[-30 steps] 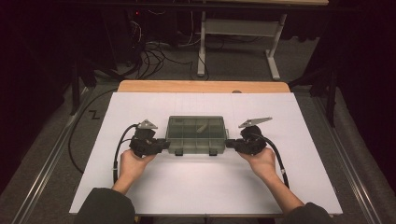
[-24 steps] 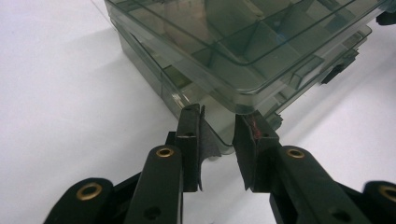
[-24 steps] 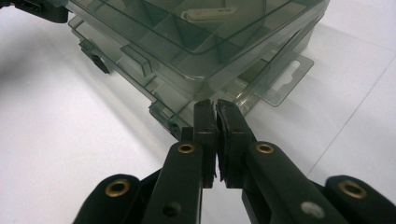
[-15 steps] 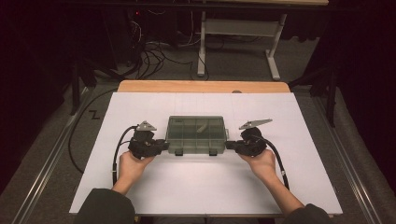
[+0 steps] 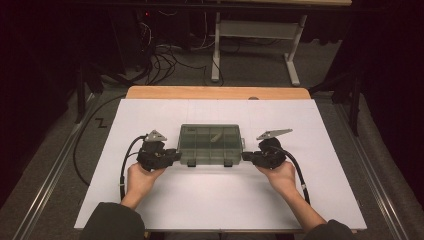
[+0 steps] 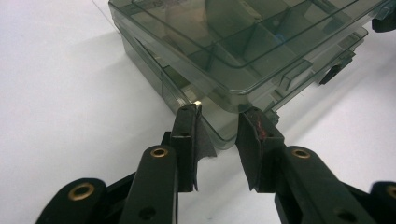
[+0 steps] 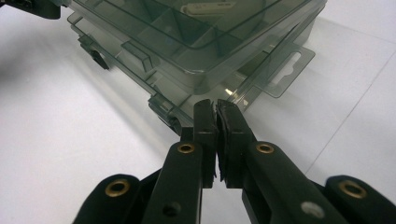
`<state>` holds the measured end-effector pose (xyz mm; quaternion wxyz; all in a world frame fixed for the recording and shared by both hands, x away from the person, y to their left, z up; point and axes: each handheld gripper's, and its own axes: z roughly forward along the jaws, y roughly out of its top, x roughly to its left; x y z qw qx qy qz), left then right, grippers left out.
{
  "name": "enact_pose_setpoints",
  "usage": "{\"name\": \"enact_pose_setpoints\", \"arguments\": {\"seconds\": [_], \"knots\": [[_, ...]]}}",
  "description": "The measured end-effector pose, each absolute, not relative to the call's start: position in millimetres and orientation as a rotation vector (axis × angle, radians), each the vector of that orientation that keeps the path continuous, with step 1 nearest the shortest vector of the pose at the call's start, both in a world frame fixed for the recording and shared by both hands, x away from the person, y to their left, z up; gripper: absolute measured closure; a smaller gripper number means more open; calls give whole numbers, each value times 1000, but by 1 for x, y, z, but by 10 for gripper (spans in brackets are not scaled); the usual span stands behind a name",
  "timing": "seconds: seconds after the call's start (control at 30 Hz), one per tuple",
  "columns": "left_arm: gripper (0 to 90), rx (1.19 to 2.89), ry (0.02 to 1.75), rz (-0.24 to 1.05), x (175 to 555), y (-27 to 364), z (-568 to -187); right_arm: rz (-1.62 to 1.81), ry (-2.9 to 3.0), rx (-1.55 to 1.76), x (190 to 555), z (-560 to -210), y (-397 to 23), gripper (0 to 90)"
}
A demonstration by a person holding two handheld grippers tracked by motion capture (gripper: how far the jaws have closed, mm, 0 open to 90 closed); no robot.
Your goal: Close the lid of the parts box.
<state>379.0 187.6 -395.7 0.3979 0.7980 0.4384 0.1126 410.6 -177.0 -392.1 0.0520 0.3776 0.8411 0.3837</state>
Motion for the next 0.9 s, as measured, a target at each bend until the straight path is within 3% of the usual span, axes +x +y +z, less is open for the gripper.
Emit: {"name": "enact_pose_setpoints", "arguments": {"seconds": [0.37, 0.9], "knots": [[644, 2054, 1115, 244, 379, 188, -396, 1182, 2550, 1141, 409, -390, -177, 889], [614, 1920, 1172, 369, 374, 209, -381, 1159, 2541, 1155, 410, -390, -181, 877]]}}
